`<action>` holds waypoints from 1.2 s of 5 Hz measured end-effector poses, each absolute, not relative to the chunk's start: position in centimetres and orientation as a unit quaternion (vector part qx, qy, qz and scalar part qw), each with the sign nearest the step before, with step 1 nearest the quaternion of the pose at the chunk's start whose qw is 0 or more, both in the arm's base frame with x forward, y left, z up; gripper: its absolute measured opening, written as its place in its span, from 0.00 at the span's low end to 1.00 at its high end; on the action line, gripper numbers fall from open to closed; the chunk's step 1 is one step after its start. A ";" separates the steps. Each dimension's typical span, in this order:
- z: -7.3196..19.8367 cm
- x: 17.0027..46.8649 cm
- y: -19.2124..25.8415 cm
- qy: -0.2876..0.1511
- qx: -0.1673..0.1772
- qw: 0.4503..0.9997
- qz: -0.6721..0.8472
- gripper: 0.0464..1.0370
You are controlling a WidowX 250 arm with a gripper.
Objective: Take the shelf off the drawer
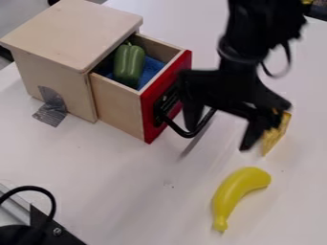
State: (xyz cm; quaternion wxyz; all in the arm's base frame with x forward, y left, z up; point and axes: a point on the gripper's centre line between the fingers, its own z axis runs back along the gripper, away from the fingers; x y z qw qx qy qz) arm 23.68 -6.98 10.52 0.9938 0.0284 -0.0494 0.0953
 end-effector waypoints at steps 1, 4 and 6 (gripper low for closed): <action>12.5 25.7 -3.8 -0.064 0.028 0.989 0.130 0.96; 12.9 28.7 3.7 -0.077 0.052 0.984 0.152 0.96; 10.1 30.2 7.1 -0.064 0.060 0.986 0.143 0.96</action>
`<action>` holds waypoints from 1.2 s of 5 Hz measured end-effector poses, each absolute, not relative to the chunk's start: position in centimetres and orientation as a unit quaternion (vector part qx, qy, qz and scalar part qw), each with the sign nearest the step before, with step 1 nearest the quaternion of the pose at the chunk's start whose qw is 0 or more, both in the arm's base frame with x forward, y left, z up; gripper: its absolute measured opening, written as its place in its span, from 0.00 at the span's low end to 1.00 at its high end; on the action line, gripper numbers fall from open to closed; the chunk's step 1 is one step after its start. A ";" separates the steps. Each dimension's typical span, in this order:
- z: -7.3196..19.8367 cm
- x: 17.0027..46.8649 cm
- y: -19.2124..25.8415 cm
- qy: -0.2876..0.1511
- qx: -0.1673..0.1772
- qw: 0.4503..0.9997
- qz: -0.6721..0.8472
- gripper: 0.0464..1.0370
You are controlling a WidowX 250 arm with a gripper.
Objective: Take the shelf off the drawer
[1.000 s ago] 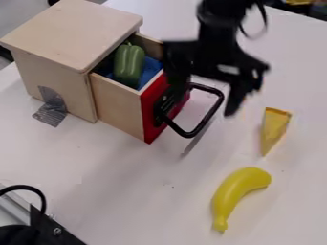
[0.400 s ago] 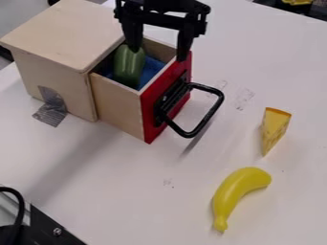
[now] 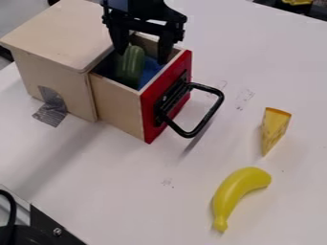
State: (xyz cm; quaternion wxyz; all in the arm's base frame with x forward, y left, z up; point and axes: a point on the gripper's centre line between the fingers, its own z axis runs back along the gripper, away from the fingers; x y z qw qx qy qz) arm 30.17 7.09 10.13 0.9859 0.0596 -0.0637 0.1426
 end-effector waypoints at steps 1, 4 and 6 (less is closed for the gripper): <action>8.7 30.5 7.8 -0.044 0.060 0.986 0.146 0.96; 6.8 30.6 8.3 -0.011 0.085 0.988 0.129 0.96; 6.8 29.9 7.5 -0.005 0.096 0.988 0.120 0.96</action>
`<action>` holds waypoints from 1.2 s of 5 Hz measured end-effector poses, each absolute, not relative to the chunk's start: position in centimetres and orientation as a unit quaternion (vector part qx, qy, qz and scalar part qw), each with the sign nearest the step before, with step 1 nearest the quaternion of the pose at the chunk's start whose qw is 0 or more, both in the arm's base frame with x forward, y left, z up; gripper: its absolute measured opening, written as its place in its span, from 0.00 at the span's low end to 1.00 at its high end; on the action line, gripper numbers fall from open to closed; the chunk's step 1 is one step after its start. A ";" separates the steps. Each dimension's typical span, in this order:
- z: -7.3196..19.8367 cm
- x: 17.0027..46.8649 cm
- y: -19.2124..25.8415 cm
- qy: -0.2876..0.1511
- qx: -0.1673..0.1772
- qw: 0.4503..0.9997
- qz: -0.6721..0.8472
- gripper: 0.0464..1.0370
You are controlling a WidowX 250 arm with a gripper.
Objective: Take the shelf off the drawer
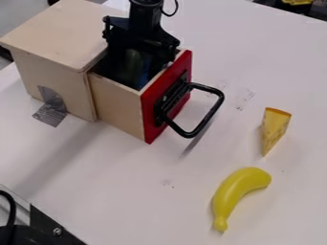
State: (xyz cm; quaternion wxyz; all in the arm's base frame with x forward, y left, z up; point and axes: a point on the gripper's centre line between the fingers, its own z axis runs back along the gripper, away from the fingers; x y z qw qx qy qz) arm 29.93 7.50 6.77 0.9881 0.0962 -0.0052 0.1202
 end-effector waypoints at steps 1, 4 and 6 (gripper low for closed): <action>8.0 29.5 6.9 -0.013 0.098 0.988 0.118 0.96; 15.9 28.6 2.8 -0.115 0.079 0.982 0.126 0.96; 9.5 29.7 -2.6 -0.037 0.053 0.996 0.063 0.96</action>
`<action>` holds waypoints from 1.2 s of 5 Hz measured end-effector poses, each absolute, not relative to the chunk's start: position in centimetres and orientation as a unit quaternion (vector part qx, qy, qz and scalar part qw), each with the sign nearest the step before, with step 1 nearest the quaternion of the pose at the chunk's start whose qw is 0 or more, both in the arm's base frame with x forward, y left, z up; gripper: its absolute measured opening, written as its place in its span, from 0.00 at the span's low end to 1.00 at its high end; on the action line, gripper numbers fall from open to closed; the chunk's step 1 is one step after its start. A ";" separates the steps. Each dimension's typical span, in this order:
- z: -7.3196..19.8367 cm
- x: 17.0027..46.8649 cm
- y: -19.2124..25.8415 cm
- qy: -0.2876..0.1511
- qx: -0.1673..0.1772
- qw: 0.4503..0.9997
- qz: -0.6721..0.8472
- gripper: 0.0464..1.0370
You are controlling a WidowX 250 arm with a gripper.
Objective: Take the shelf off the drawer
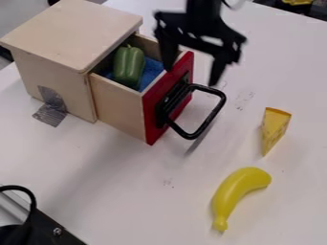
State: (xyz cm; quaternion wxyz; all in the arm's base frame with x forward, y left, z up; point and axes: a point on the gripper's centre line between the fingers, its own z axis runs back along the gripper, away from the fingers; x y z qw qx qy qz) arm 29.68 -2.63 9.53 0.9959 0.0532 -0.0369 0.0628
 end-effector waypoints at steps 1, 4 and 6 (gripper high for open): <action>7.8 30.3 -3.9 -0.024 0.044 0.997 0.053 0.96; 2.7 29.8 -4.1 0.028 0.061 0.997 0.044 0.93; 2.2 29.5 -4.1 0.026 0.059 0.997 0.051 0.35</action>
